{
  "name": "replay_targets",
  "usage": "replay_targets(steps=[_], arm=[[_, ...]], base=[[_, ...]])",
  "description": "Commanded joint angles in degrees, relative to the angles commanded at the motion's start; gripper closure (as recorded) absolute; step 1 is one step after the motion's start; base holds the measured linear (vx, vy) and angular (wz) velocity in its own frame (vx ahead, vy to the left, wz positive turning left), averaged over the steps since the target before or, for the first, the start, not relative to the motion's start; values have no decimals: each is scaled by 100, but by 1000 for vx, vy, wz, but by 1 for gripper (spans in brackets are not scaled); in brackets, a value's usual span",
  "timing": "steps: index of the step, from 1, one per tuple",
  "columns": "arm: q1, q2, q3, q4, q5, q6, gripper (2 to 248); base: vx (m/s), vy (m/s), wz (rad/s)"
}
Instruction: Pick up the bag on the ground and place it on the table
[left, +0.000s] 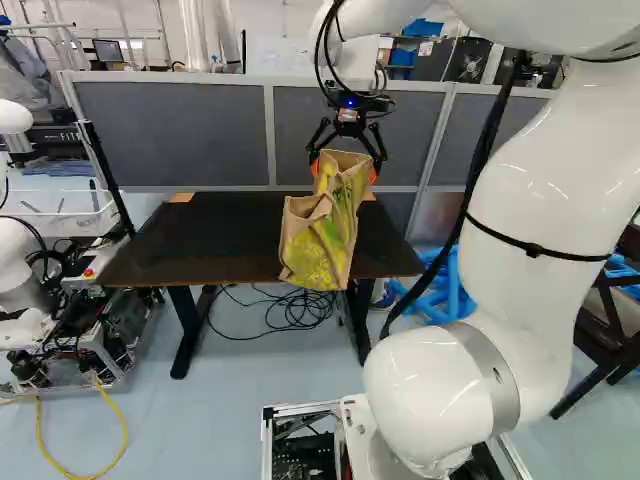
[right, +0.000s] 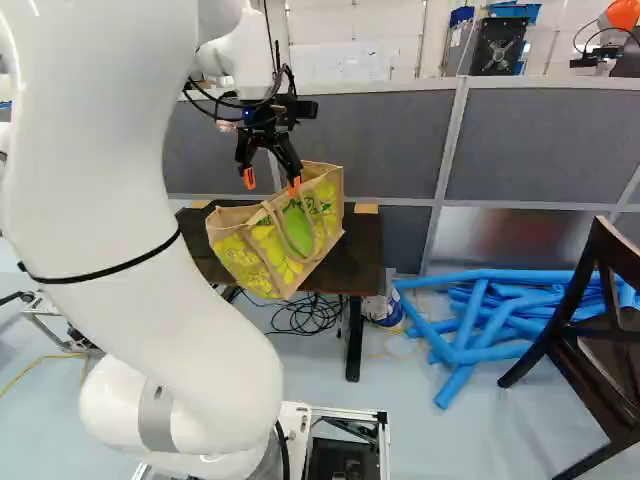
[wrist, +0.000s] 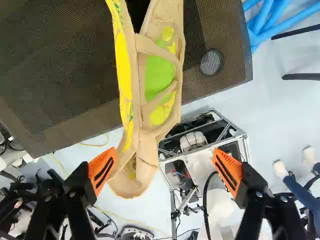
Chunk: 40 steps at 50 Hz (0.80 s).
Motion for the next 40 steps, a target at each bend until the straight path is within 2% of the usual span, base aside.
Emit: replay_targets(steps=[23, 40], arm=[[0, 0, 0, 0, 0, 0, 3], [0, 0, 0, 0, 0, 0, 3]], base=[[-8, 0, 0], [-93, -3, -2]])
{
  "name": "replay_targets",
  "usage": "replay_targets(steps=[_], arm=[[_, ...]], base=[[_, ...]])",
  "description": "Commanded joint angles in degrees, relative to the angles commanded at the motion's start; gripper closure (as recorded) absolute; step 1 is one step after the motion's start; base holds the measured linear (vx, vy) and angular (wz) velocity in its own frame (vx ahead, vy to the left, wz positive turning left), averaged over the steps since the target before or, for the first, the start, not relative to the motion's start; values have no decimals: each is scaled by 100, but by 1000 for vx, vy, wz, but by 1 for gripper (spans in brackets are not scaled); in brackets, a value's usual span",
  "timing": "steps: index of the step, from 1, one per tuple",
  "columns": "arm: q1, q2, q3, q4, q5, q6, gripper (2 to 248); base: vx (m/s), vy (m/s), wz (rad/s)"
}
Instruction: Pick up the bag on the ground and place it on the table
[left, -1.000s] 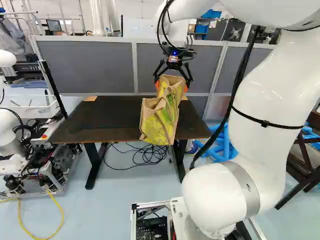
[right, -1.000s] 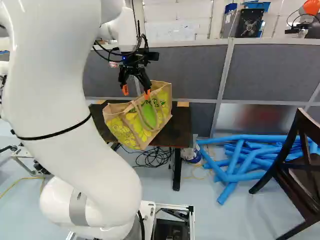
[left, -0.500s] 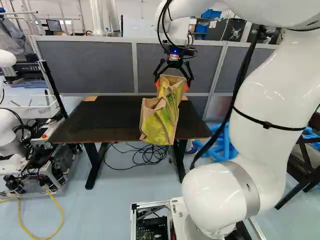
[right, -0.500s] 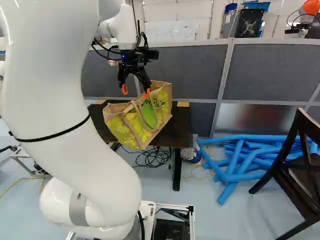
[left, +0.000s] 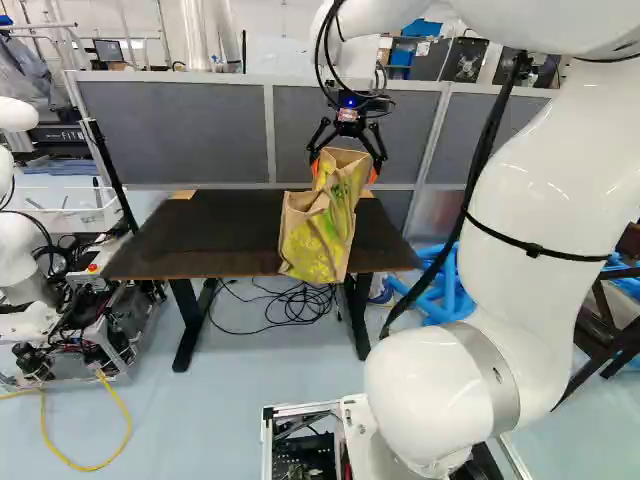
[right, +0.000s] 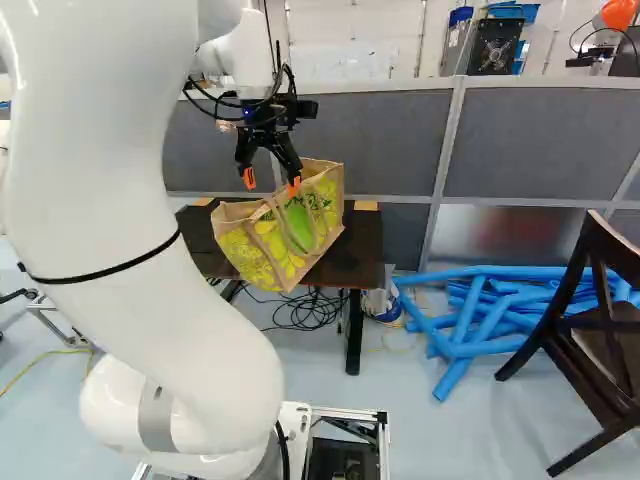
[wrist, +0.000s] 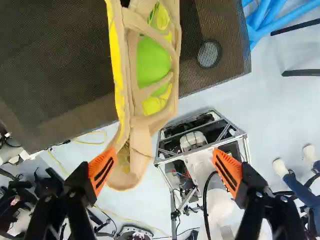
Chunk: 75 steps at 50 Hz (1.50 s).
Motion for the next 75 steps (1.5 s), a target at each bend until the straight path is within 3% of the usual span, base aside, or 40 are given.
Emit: replay_targets(steps=[75], arm=[[0, 0, 0, 0, 0, 0, 3]], base=[[-136, -4, 0]])
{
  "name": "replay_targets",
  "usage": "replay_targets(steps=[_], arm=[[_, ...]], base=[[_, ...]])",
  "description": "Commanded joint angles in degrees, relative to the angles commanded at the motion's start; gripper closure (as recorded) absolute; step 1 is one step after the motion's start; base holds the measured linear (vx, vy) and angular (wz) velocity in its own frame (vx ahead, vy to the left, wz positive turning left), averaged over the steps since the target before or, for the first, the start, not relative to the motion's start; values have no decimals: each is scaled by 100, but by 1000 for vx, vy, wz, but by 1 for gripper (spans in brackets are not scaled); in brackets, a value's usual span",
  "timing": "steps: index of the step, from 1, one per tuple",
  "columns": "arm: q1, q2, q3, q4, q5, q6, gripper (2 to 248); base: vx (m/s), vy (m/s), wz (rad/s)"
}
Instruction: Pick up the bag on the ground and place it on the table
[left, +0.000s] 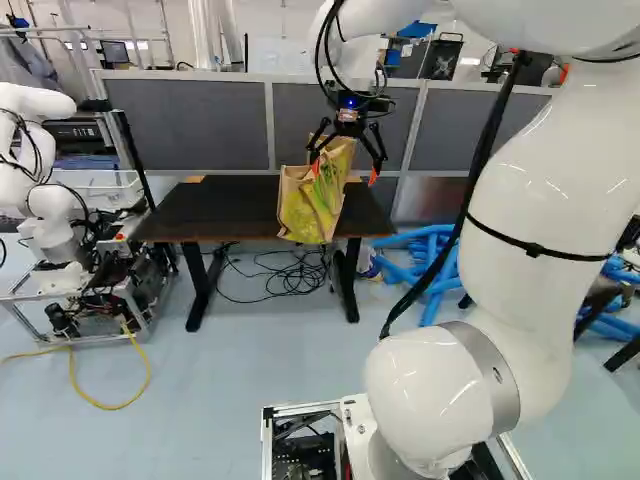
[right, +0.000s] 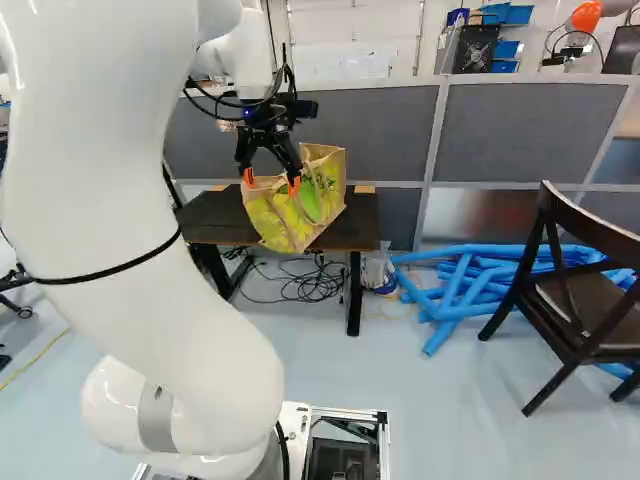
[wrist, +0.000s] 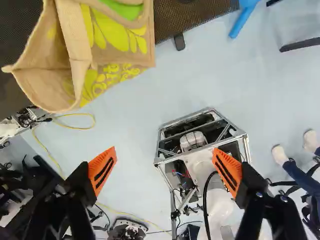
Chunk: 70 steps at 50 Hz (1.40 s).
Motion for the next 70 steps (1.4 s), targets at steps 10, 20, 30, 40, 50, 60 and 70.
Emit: replay_targets(steps=[10, 20, 30, 40, 50, 60, 70], arm=[[0, 0, 0, 0, 0, 0, 3], [0, 0, 0, 0, 0, 0, 3], [0, 0, 0, 0, 0, 0, 3], [0, 0, 0, 0, 0, 0, 3], [0, 0, 0, 0, 0, 0, 3], [0, 1, 4, 0, 7, -2, 3], [-3, 13, 40, -1, 70, -16, 3]], base=[[-147, -4, 7], [-141, -4, 9], [-121, -5, 7], [-55, -2, 5], [0, 0, 0], [0, 0, 0], [0, 0, 0]])
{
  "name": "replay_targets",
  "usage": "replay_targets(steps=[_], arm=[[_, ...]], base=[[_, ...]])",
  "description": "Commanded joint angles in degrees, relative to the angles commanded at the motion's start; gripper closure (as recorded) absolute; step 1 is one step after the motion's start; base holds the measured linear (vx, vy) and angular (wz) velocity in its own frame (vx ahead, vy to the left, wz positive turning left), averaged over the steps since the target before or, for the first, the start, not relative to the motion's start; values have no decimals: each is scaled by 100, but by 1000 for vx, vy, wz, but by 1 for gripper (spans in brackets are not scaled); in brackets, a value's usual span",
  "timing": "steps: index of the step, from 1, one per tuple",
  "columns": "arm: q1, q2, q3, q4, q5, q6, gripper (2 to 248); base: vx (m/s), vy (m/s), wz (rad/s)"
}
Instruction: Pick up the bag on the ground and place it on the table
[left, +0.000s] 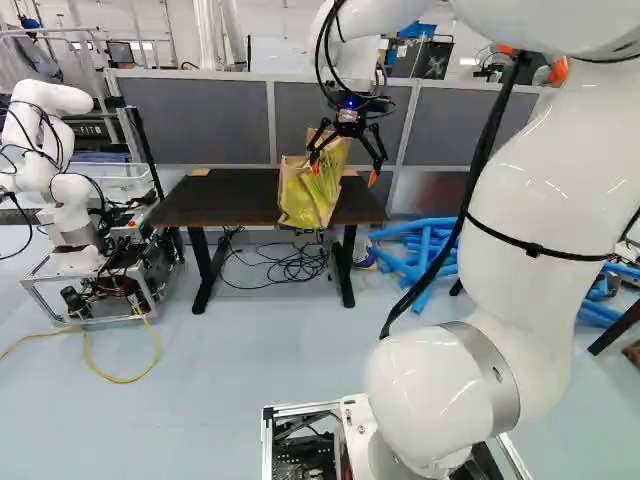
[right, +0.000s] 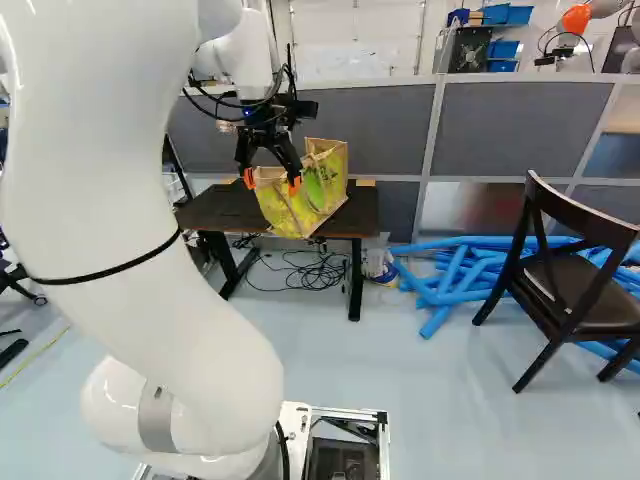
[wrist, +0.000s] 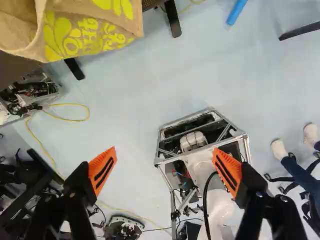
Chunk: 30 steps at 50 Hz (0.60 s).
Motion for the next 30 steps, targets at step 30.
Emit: replay_targets(steps=[30], arm=[[-22, 104, 326, -8, 572, -133, 3]], base=[[0, 0, 0]])
